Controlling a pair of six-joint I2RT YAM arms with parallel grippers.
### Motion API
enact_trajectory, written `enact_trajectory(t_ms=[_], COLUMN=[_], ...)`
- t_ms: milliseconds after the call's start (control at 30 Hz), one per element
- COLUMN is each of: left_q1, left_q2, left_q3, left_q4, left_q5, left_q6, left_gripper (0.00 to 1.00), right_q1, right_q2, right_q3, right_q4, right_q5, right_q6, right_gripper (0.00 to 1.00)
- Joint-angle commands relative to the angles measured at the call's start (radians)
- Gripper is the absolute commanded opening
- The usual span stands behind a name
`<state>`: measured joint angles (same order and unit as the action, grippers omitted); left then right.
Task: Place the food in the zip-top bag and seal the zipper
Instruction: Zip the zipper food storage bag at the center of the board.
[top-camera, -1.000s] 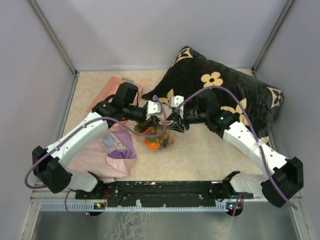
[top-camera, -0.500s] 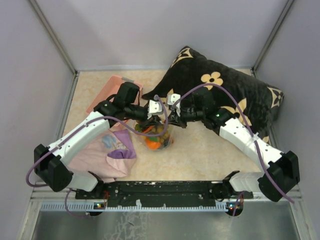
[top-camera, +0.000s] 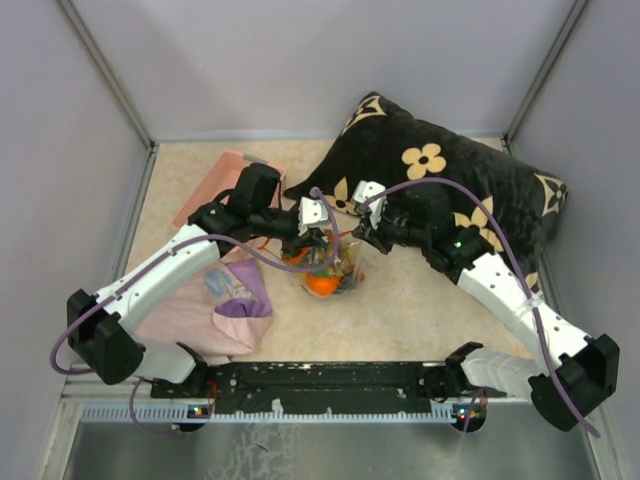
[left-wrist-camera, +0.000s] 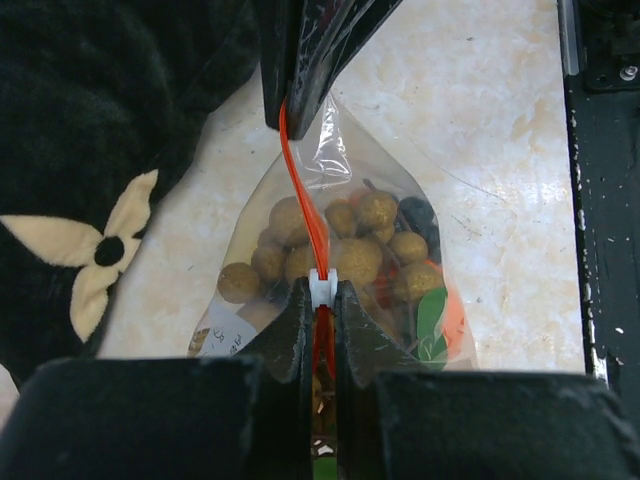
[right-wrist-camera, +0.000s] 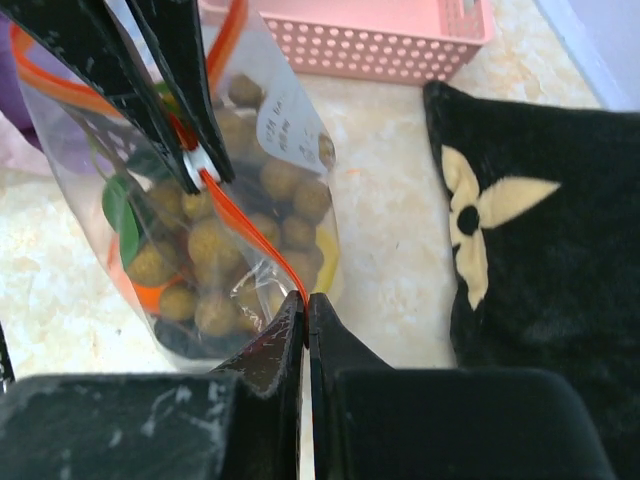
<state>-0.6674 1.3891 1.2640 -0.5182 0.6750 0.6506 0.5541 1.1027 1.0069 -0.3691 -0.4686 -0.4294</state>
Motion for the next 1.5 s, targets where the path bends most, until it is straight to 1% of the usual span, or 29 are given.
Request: enact_trajectory(t_ms=[0, 100, 233, 367, 433, 467, 500, 533, 567, 600, 700, 800, 967, 1100, 1267, 1333, 1400, 1467], left_q1=[0.005, 0.005, 0.005, 0.005, 0.005, 0.005, 0.005, 0.003, 0.003, 0.003, 0.000, -0.001, -0.007, -0.009, -0.013, -0.017, -0.023, -0.029], left_q2=[-0.047, -0.056, -0.069, -0.073, -0.071, -0.069, -0.066, -0.062, -0.059, -0.054, -0.037, -0.029, -0.026, -0.024, -0.014, -0.009, 0.000, 0.008], left_q3=[0.000, -0.001, -0.005, -0.007, -0.005, -0.004, -0.002, 0.003, 0.004, 0.009, 0.023, 0.035, 0.034, 0.033, 0.034, 0.034, 0.038, 0.046], left_q4=[-0.090, -0.110, -0.116, -0.112, -0.111, -0.107, -0.102, -0.096, -0.091, -0.086, -0.078, -0.078, -0.077, -0.071, -0.056, -0.042, -0.034, -0.032], left_q5=[-0.031, -0.068, -0.060, -0.050, -0.044, -0.032, -0.018, 0.001, 0.016, 0.025, 0.043, 0.058, 0.064, 0.068, 0.090, 0.101, 0.108, 0.111], left_q6=[-0.026, -0.038, -0.040, -0.041, -0.046, -0.048, -0.048, -0.049, -0.049, -0.051, -0.048, -0.042, -0.040, -0.040, -0.040, -0.045, -0.050, -0.056], left_gripper=[0.07, 0.08, 0.01, 0.00, 0.00, 0.00, 0.00, 0.00, 0.00, 0.00, 0.00, 0.00, 0.00, 0.00, 0.00, 0.00, 0.00, 0.00], right_q1=[-0.054, -0.069, -0.071, -0.071, -0.070, -0.069, -0.069, -0.065, -0.054, -0.039, 0.025, 0.048, 0.057, 0.063, 0.071, 0.073, 0.077, 0.082], right_q2=[-0.057, -0.073, -0.085, -0.089, -0.090, -0.095, -0.099, -0.103, -0.102, -0.096, -0.046, 0.017, 0.092, 0.172, 0.197, 0.211, 0.235, 0.260], right_q3=[-0.009, -0.014, 0.014, 0.040, 0.065, 0.079, 0.094, 0.105, 0.116, 0.126, 0.176, 0.206, 0.229, 0.261, 0.233, 0.227, 0.231, 0.240], right_q4=[-0.030, -0.046, -0.083, -0.108, -0.136, -0.135, -0.134, -0.133, -0.129, -0.133, -0.166, -0.177, -0.171, -0.224, -0.197, -0.179, -0.174, -0.181], right_q5=[0.172, 0.189, 0.152, 0.152, 0.082, 0.013, -0.051, -0.100, -0.126, -0.140, -0.156, -0.177, -0.213, -0.267, -0.276, -0.284, -0.298, -0.300], right_q6=[0.008, 0.016, 0.011, 0.010, -0.008, 0.002, 0.002, -0.004, -0.012, -0.030, -0.086, -0.106, -0.142, -0.166, -0.183, -0.183, -0.185, -0.189], right_gripper=[0.00, 0.00, 0.00, 0.00, 0.00, 0.00, 0.11, 0.24, 0.33, 0.38, 0.44, 0.47, 0.50, 0.51, 0.51, 0.48, 0.42, 0.30])
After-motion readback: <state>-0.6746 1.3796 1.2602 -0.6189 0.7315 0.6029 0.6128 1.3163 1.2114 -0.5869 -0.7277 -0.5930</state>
